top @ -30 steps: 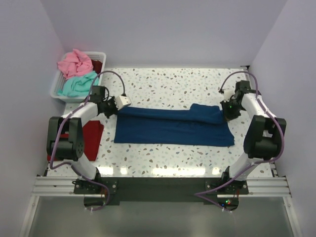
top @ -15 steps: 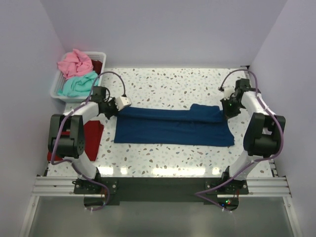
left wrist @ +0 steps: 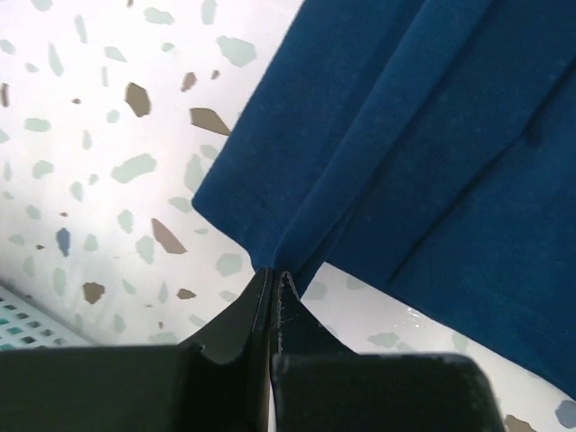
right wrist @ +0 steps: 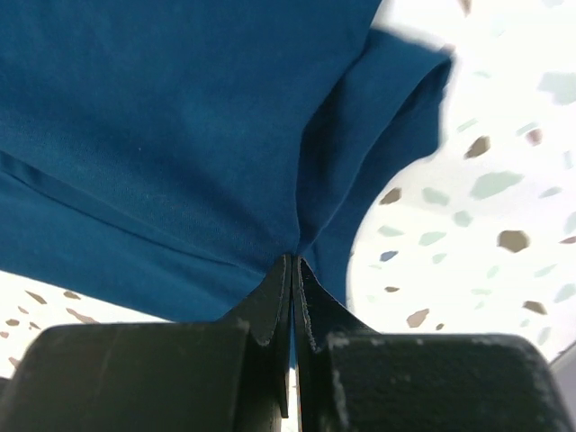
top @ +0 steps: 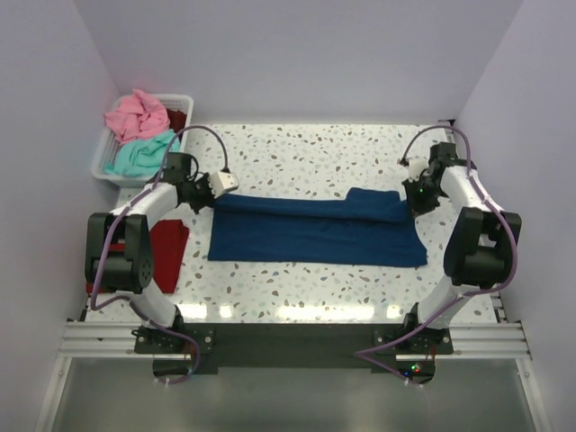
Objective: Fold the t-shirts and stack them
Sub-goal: Fold the tshirt
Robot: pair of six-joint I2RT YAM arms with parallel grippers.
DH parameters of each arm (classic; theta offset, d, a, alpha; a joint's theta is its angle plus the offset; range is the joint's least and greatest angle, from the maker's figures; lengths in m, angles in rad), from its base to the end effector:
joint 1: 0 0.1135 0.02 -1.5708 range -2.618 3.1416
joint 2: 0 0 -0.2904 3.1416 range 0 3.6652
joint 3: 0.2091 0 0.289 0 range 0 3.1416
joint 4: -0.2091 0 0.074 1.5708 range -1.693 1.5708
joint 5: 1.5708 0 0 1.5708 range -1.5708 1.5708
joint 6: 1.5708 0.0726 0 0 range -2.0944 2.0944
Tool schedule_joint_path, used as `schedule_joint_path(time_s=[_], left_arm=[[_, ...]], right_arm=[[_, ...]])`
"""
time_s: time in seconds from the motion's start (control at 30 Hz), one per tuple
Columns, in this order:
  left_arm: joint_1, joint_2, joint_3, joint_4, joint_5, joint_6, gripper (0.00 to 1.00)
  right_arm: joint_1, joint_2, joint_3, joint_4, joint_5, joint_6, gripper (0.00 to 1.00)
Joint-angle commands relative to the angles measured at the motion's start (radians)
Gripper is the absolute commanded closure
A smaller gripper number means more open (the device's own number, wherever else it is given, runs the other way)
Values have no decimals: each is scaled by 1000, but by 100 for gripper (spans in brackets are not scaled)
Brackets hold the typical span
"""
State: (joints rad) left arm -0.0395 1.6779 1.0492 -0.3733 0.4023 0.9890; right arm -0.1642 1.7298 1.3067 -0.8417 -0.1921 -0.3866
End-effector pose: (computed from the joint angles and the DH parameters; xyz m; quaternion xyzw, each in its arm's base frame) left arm 0.3894 -0.0438 0.1659 0.5114 0.7913 -0.0449 0.3322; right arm 0.3891 -0.0504 0.2003 -0.1237 0.9761 0.0500 0.1718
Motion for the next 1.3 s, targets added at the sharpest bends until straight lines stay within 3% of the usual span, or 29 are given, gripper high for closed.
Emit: schedule_joint_path(time_s=[0.0, 0.4, 0.57, 0.6, 0.7, 0.77, 0.9, 1.03, 1.17, 1.27], left_arm=[[6, -30, -20, -53, 20, 37, 100], [-30, 13, -57, -75, -36, 66, 100], [-39, 14, -28, -137, -43, 88, 85], [-45, 13, -15, -150, -40, 85, 79], [-62, 5, 69, -188, -8, 47, 66], [-97, 6, 152, -194, 3, -10, 61], [-195, 60, 305, -145, 21, -186, 52], [-284, 155, 478, -40, 52, -385, 51], [-382, 282, 618, 115, 46, -585, 50], [-453, 422, 777, 140, 49, -726, 46]], right_arm=[[-9, -21, -38, 27, 37, -18, 100], [-9, 33, -89, 44, 39, -49, 100], [-9, 59, -86, -3, 14, -64, 100], [-9, 62, -89, -7, 11, -66, 100], [-9, 63, -86, -29, -4, -67, 86], [-9, 63, -60, -46, -4, -66, 72], [-30, 51, 50, -153, -53, -69, 62], [-55, 48, 161, -182, -145, 4, 60], [-55, 120, 261, -125, -191, 110, 60], [-55, 224, 354, -94, -211, 176, 60]])
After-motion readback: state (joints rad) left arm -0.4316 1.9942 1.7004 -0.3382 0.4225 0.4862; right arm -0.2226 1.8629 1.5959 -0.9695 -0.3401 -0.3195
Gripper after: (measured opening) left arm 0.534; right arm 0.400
